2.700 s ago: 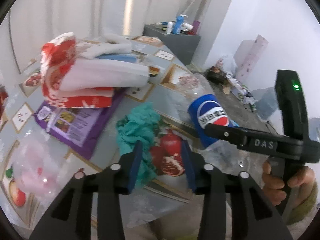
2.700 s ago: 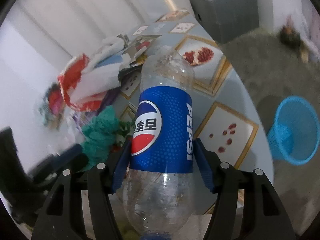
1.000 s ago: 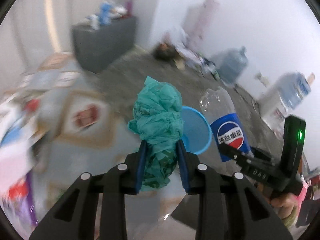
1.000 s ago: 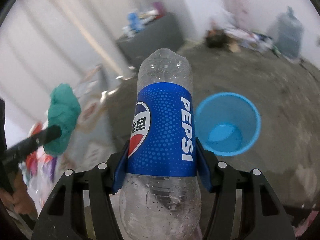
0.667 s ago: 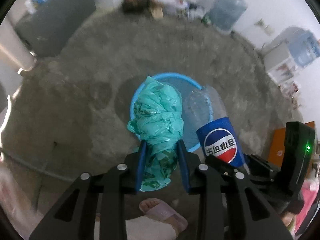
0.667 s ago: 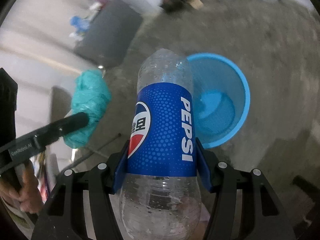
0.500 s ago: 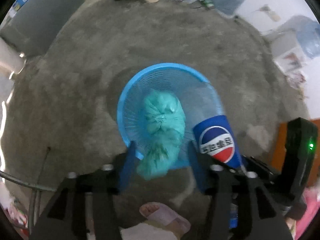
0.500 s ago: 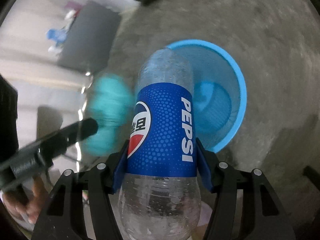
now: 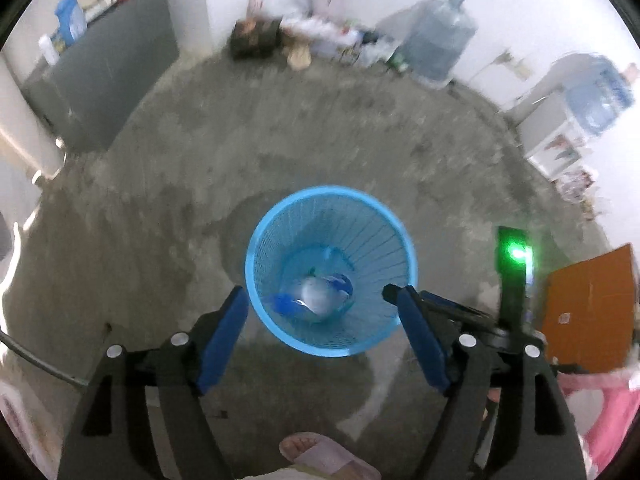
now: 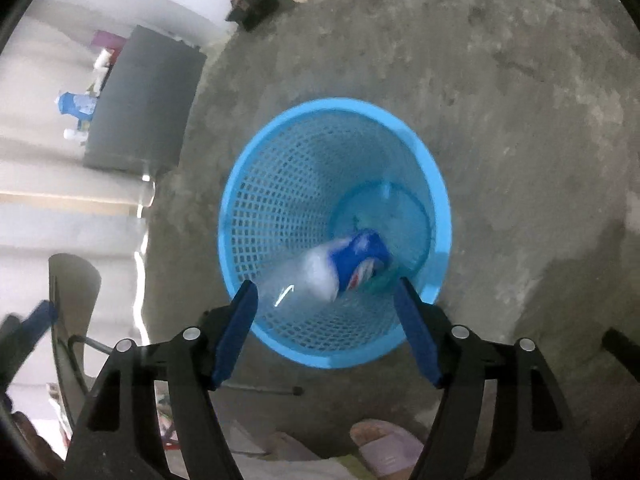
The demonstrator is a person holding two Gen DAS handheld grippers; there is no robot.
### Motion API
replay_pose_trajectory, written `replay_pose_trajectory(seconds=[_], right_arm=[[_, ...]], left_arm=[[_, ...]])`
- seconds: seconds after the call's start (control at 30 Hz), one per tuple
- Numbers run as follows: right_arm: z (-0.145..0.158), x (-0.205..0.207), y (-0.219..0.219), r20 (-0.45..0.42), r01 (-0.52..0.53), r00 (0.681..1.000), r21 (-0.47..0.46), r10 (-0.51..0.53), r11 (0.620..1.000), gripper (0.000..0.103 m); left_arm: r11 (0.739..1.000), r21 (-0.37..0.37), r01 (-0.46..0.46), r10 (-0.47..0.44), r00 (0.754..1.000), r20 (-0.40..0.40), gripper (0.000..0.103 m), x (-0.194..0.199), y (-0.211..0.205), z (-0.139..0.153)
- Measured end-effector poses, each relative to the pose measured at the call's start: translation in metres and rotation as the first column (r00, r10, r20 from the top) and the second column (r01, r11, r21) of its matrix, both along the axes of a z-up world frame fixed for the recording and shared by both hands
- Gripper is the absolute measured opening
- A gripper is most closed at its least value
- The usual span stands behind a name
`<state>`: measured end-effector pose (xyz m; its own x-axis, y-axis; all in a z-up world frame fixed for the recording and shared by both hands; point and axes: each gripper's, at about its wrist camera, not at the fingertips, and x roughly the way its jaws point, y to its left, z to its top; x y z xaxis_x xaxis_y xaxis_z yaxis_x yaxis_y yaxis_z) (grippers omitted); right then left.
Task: Collect trash
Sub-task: 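Open the right tool and left tool to drop both items into the wastebasket, then move both tools back over the table toward the clear plastic items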
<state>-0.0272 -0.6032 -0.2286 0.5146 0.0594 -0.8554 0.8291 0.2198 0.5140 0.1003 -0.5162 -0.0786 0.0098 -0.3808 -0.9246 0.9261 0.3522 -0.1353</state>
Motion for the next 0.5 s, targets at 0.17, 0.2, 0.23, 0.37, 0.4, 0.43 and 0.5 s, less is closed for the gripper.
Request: replay_pose_trajectory(seconds=[0.17, 0.2, 0.23, 0.37, 0.4, 0.43, 0.5], right_arm=[[0.048, -0.012, 0.028, -0.028, -0.073, 0.997, -0.161, 0.069, 0.984, 0.069], [0.057, -0.011, 0.029, -0.035, -0.085, 0.996, -0.191, 0.08, 0.978, 0.072], [0.068, -0.012, 0.036, -0.046, -0.099, 0.995, -0.236, 0.091, 0.967, 0.075], [0.12, -0.012, 0.078, -0.091, -0.166, 0.986, -0.445, 0.14, 0.88, 0.09], [0.136, -0.011, 0.091, -0.105, -0.183, 0.983, -0.506, 0.15, 0.843, 0.095], [0.149, -0.009, 0.103, -0.123, -0.197, 0.98, -0.559, 0.154, 0.805, 0.095], [0.172, -0.002, 0.126, -0.16, -0.234, 0.972, -0.659, 0.17, 0.715, 0.095]], left_arm=[[0.992, -0.127, -0.002, 0.007, 0.999, 0.041, 0.079, -0.005, 0.058, 0.057], [0.989, -0.149, -0.012, 0.016, 1.0, 0.026, 0.079, -0.004, 0.072, 0.066], [0.986, -0.167, -0.018, 0.02, 1.0, 0.009, 0.079, -0.004, 0.082, 0.072], [0.961, -0.261, -0.095, 0.1, 0.995, 0.007, 0.089, -0.011, 0.151, 0.107], [0.954, -0.283, -0.103, 0.114, 0.993, 0.023, 0.091, -0.015, 0.166, 0.113], [0.946, -0.303, -0.12, 0.141, 0.989, 0.048, 0.094, -0.021, 0.188, 0.12], [0.94, -0.298, -0.168, 0.198, 0.977, 0.072, 0.097, -0.029, 0.218, 0.125]])
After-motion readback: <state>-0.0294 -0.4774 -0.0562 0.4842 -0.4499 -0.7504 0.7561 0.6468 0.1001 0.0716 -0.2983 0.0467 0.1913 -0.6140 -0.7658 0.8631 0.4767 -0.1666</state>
